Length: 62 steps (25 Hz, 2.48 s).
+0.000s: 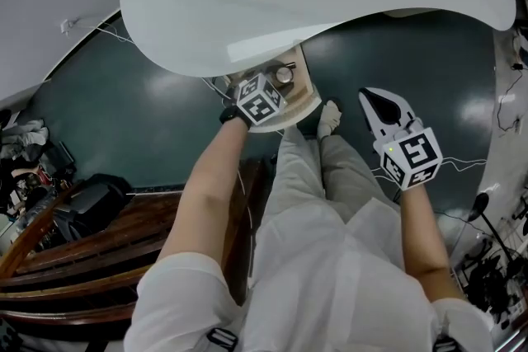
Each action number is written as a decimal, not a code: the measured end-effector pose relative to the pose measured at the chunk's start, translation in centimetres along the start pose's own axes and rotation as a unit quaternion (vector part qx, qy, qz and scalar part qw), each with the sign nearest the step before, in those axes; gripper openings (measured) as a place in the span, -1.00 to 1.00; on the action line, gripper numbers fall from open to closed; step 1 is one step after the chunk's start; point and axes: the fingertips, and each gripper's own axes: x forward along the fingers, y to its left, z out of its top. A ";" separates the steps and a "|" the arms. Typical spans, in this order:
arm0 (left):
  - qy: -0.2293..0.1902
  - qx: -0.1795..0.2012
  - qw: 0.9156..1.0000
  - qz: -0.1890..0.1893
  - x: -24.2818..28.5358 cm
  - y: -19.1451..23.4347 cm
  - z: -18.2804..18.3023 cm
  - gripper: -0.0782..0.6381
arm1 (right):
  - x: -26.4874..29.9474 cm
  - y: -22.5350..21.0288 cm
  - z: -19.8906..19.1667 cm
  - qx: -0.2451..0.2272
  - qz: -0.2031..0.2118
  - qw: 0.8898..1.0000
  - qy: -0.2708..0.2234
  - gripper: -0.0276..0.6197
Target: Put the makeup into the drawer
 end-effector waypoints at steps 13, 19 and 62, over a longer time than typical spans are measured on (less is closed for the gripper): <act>0.014 0.035 0.999 0.003 4.3 1.8 -1.8 -0.14 | 2.2 -1.1 -1.5 0.012 -0.004 1.000 0.012 -0.89; 0.003 0.039 0.999 0.011 4.8 2.0 -1.7 -0.14 | 2.7 -1.3 -1.9 0.016 -0.005 1.000 0.016 -0.89; -0.046 -0.005 0.999 -0.020 -5.0 -1.0 3.8 -0.59 | 0.6 1.1 3.1 -0.012 0.011 1.000 -0.011 -0.89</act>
